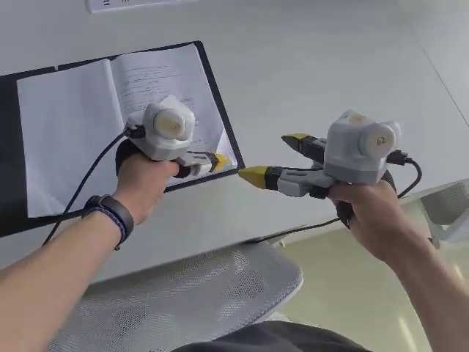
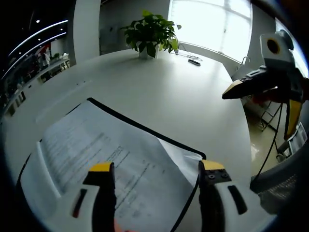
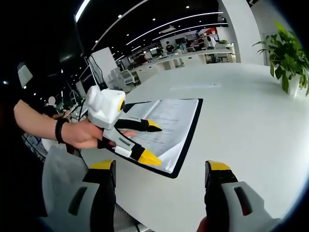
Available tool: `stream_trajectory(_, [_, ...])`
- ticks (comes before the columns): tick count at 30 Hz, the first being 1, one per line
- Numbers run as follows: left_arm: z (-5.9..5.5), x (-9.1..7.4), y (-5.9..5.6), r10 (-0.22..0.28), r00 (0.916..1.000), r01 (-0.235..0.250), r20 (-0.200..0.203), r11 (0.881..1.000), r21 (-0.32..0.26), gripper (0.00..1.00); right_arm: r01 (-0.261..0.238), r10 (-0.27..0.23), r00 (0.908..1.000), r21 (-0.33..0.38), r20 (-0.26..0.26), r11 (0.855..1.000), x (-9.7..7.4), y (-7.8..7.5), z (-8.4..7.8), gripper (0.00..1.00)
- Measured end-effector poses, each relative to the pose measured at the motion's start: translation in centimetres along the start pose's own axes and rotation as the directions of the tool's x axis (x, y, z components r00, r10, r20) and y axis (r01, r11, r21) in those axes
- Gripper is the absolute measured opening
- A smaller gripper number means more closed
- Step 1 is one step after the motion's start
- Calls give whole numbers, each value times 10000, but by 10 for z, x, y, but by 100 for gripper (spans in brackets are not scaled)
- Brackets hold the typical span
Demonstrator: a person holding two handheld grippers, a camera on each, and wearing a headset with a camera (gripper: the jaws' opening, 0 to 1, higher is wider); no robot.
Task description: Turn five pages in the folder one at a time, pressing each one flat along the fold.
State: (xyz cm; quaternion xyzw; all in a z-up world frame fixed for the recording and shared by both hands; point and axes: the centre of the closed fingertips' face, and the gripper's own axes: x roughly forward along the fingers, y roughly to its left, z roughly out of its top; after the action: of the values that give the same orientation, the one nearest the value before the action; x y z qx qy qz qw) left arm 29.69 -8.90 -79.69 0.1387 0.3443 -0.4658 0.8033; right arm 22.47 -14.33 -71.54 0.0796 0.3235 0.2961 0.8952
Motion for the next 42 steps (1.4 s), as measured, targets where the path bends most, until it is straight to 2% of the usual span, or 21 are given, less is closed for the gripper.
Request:
stream_trajectory(1, [-3, 1, 0, 10, 10000, -9, -96, 10000, 94, 69, -2, 2, 10000, 5, 0, 10000, 0, -1, 0, 74])
stream_trajectory(2, [-9, 3, 1, 144, 9993, -129, -342, 9989, 452, 68, -1, 1, 10000, 6, -1, 10000, 0, -1, 0, 74])
stream_trajectory(3, [-8, 3, 4, 356, 9988, -327, -331, 9958, 853, 66, -6, 6, 10000, 4, 0, 10000, 1, -2, 1, 74])
stream_trajectory(4, [-9, 2, 3, 398, 9987, -367, -317, 9951, 913, 65, -13, 13, 10000, 5, -2, 10000, 1, -2, 1, 74])
stream_trajectory(5, [-8, 3, 1, 305, 9991, -285, -277, 9971, 700, 65, -17, 17, 10000, 3, -5, 10000, 1, -4, 1, 74])
stream_trajectory(26, [-7, 1, 4, 273, 9996, -271, -14, 9977, 629, 61, -259, 259, 9995, 11, -172, 9997, 11, -6, -3, 70])
stream_trajectory(36, [-6, 2, 6, 302, 9995, -310, 136, 9977, 601, 59, -426, 426, 9990, -62, -140, 9991, 17, -7, 4, 69])
stream_trajectory(42, [-5, 2, 10, 378, 9991, -387, 172, 9979, 526, 53, -500, 500, 9987, -83, -81, 9987, 19, -9, 8, 68])
